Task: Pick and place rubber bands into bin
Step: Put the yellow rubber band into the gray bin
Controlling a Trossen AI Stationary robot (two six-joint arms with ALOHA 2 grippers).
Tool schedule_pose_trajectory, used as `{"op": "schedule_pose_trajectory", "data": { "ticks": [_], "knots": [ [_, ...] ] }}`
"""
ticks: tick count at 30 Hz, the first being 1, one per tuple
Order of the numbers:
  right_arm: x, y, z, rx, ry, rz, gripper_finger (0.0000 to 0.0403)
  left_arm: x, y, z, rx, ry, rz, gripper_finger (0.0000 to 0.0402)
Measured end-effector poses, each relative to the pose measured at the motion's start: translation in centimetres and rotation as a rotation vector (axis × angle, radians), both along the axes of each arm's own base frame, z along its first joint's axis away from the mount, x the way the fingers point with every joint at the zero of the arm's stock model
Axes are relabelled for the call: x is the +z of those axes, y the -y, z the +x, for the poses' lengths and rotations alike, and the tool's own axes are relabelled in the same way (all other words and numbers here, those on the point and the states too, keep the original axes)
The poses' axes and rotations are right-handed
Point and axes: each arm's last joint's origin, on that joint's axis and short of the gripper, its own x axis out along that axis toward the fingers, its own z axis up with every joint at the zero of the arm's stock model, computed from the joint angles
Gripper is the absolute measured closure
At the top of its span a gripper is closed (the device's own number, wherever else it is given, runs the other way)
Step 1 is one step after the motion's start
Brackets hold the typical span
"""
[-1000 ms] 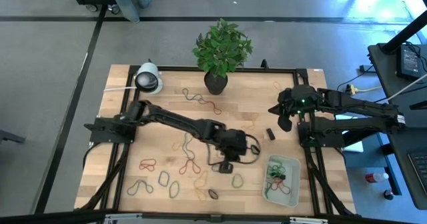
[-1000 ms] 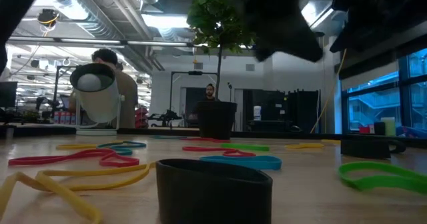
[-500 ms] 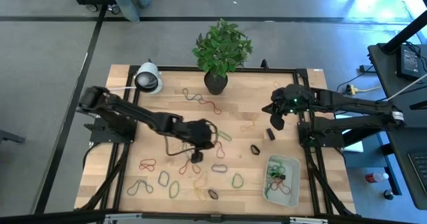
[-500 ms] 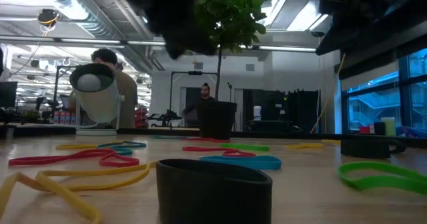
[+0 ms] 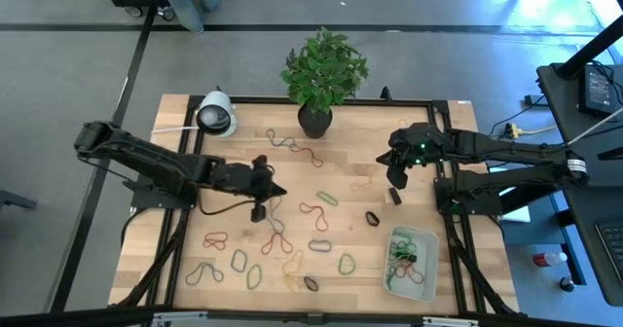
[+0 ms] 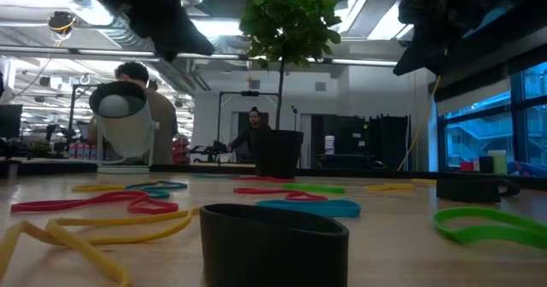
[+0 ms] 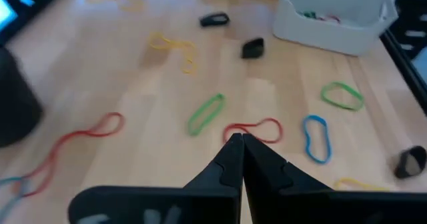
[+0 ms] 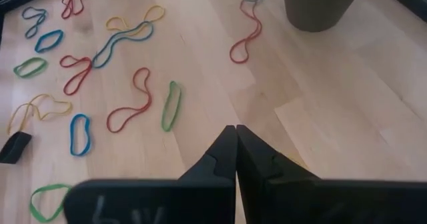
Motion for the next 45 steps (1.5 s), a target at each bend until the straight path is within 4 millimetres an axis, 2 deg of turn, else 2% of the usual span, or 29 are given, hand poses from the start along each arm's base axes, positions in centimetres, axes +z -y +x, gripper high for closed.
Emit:
{"op": "schedule_pose_trajectory", "data": {
  "ticks": [5,13,23,45],
  "knots": [
    [-0.2,0.0,0.2,0.003,-0.015,-0.001,0.0398,0.4,-0.5,-1.4,0.041,0.087,0.066,0.0400],
    [-0.2,0.1,0.4,0.003,-0.001,-0.004,0.0398,1.7,-0.9,-2.6,0.092,0.161,0.067,0.0400],
    [-0.2,0.1,0.4,0.005,-0.004,-0.006,0.0398,1.9,-1.2,-2.8,0.197,0.174,0.113,0.0400],
    [-0.1,0.1,0.5,0.040,0.007,-0.049,0.0398,1.9,-1.4,-2.8,0.250,0.177,0.140,0.0399]
  ]
}}
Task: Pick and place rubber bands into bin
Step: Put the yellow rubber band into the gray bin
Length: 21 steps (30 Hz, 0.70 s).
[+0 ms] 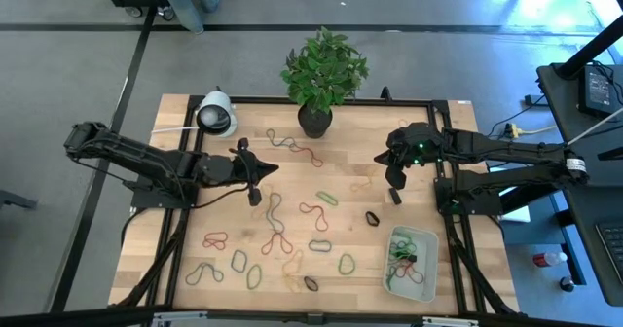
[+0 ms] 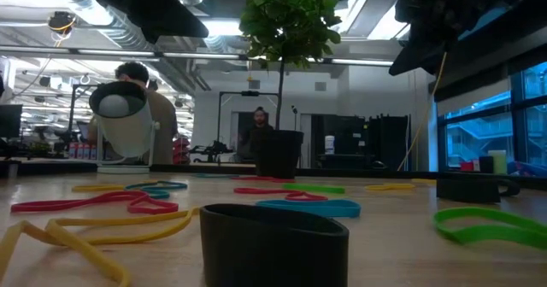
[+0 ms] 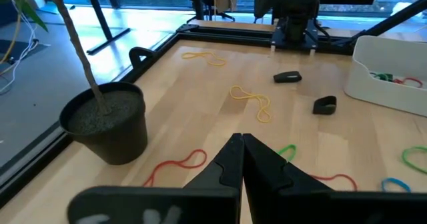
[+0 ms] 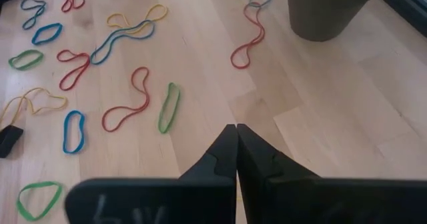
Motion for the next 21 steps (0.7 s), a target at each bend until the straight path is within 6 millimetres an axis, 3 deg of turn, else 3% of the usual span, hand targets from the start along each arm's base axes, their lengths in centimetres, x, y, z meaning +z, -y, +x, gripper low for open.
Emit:
{"op": "schedule_pose_trajectory", "data": {
  "ticks": [21],
  "knots": [
    [0.39,0.06,0.31,0.019,0.047,-0.034,0.0398,-0.01,-0.01,0.00,0.001,-0.001,0.000,0.0400]
  ]
}}
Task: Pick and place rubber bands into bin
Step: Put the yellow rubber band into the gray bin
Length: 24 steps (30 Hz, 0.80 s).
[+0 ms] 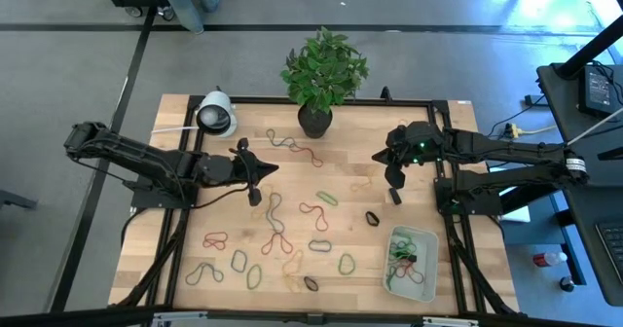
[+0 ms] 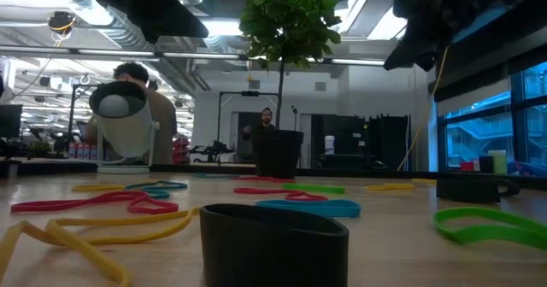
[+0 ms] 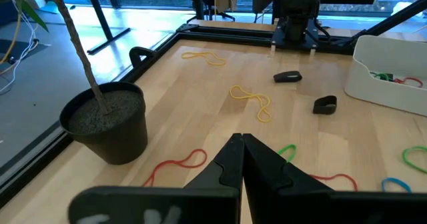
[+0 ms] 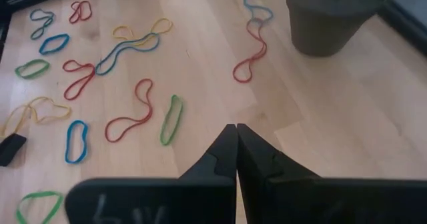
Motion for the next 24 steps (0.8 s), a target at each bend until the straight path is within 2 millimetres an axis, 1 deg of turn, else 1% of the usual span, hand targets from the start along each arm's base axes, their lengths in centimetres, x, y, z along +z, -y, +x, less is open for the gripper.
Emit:
{"op": "schedule_pose_trajectory", "data": {
  "ticks": [7,12,18,22,24],
  "knots": [
    [0.1,0.0,0.1,0.014,0.013,-0.021,0.0398,0.0,0.0,0.0,0.000,-0.001,0.001,0.0399],
    [0.1,0.0,0.1,0.014,0.013,-0.021,0.0398,0.0,0.0,0.0,-0.020,-0.020,0.051,0.0400],
    [0.2,0.0,0.1,0.011,0.016,-0.019,0.0398,-0.2,0.0,-0.1,-0.024,-0.042,0.052,0.0401],
    [0.4,0.1,0.7,0.012,0.067,-0.031,0.0398,-0.7,0.2,-0.3,-0.033,-0.092,0.051,0.0399],
    [0.5,0.3,1.3,0.011,0.097,-0.037,0.0398,-0.7,0.3,-0.4,-0.041,-0.099,0.054,0.0400]
  ]
}}
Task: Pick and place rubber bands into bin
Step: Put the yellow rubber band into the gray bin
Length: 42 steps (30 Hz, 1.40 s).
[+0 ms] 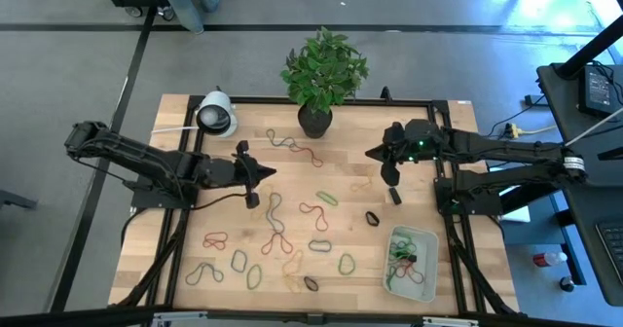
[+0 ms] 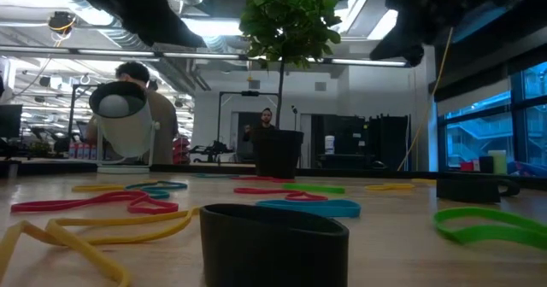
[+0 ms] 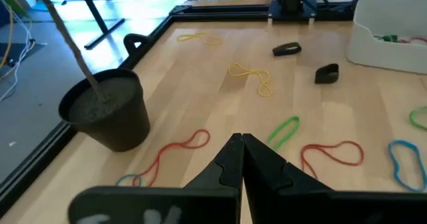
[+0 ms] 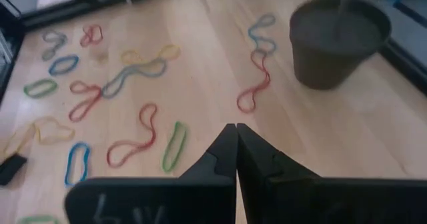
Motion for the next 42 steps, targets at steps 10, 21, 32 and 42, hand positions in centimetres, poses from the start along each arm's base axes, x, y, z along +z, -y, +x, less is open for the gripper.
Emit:
{"op": "schedule_pose_trajectory", "data": {
  "ticks": [10,21,32,42],
  "knots": [
    [-2.0,0.8,4.1,-0.022,-0.064,0.044,0.0365,-0.6,0.1,-0.4,-0.018,-0.083,0.044,0.0400],
    [-2.7,2.1,9.3,-0.095,-0.293,0.053,0.0284,-3.5,-0.8,-3.1,-0.033,0.128,-0.040,0.0400],
    [-5.5,3.3,11.3,-0.360,-0.506,0.173,0.0259,-1.6,-2.0,-6.4,-0.065,0.211,0.008,0.0400],
    [-9.7,5.2,9.6,-0.678,-0.794,0.377,0.0259,-1.3,-2.1,-7.5,-0.085,0.238,-0.068,0.0400]
  ]
}}
